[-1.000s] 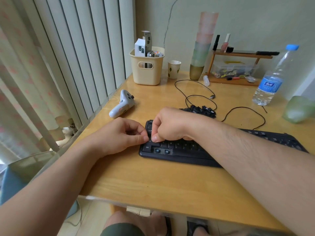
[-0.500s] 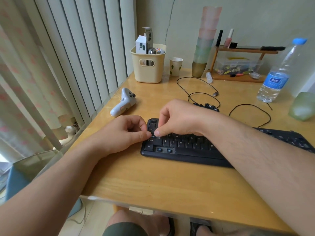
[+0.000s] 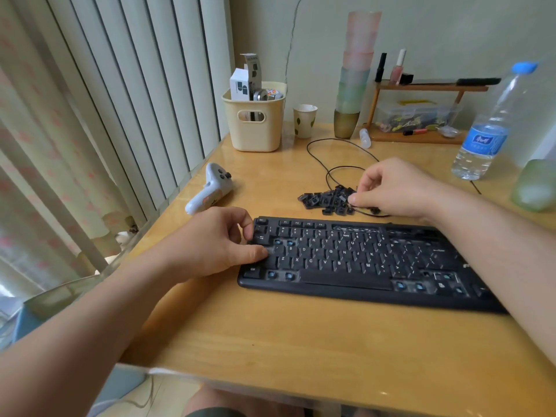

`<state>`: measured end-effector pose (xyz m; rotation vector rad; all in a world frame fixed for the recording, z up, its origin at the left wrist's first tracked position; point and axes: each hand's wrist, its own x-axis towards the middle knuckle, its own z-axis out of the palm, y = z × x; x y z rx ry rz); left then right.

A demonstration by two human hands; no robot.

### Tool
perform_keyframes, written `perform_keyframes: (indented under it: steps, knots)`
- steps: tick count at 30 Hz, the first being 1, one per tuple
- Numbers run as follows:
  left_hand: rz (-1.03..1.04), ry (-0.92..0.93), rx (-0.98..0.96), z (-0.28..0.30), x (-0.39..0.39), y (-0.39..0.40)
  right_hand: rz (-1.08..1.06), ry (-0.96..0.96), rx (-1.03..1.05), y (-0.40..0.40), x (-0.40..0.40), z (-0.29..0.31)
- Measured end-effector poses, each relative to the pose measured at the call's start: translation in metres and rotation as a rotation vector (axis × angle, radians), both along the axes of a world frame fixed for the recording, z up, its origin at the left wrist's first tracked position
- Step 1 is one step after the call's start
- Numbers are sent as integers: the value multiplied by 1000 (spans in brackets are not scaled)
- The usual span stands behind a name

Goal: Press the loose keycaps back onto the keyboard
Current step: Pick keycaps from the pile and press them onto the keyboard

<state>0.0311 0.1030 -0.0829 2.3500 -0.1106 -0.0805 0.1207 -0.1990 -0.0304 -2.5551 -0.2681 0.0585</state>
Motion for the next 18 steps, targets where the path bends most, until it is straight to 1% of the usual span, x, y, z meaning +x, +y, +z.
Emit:
perform_keyframes:
  steps: [2, 4, 6, 8, 10, 13, 18]
  knots:
    - [23, -13, 54, 11, 9, -4, -11, -18, -14, -8, 3, -1]
    - [30, -94, 71, 22, 22, -10, -8, -27, -26, -11, 2, -4]
    - [29, -200, 138, 29, 39, -21, -12, -44, 7, -12, 1, -9]
    - [16, -257, 219, 32, 61, -35, -35, -82, 73, -15, -4, -15]
    - [-77, -216, 302, 34, 83, -46, -39, -114, 77, -14, -9, -19]
    - [-216, -113, 412, 33, 111, -61, -15, -108, 66, -14, -18, -24]
    - [-197, -134, 426, 24, 132, -68, -18, -121, 59, -18, -16, -25]
